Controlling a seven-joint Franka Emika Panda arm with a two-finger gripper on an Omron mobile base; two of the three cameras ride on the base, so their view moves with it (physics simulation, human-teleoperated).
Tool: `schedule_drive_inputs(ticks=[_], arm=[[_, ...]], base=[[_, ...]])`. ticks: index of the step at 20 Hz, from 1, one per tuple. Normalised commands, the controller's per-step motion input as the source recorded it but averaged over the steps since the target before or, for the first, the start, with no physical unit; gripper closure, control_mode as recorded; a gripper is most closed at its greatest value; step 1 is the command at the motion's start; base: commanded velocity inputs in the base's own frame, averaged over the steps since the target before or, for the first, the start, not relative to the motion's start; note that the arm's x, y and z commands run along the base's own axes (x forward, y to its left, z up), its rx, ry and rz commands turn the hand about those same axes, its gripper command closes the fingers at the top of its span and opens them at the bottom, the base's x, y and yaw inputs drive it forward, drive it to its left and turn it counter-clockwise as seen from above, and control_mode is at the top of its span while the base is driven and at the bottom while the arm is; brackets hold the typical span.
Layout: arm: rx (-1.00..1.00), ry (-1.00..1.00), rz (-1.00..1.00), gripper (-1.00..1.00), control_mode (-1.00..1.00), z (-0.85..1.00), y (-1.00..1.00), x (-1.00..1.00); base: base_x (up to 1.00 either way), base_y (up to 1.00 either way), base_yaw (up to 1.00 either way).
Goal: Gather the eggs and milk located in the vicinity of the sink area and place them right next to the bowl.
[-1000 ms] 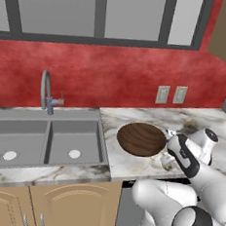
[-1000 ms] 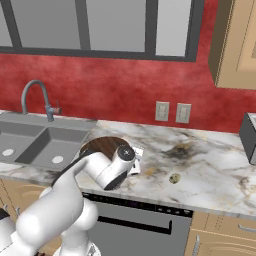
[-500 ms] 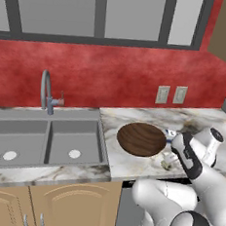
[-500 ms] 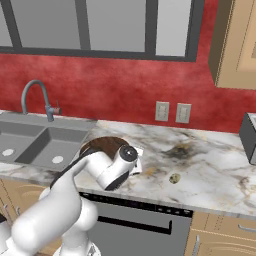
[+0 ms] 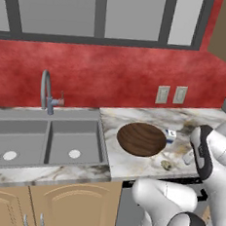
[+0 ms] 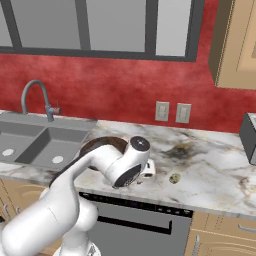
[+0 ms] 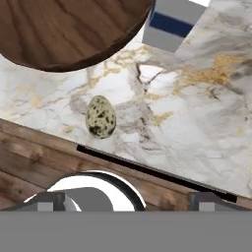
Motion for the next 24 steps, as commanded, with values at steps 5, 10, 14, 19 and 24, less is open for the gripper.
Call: schedule_drive_inputs(ticks=[5,10,14,19,24], arm=[[-0.04,0.27,-0.4,-1.0,-1.0,0.12,-1.0,0.09],[0.08,0.18,-0.33,-1.0,-1.0,0.02,-0.75,0.23],[0.01,0.01,-0.02,-1.0,-1.0,0.0,-0.04,0.34],[0.04,0.0,0.0,-1.0,-1.0,0.01,-0.19,0.12],[-0.01,0.01,0.0,-1.0,-1.0,0.0,-0.13,0.05]], base=[[0.0,0.0,0.0],[0.0,0.0,0.0],[0.0,0.0,0.0],[0.0,0.0,0.0],[0.0,0.0,0.0]])
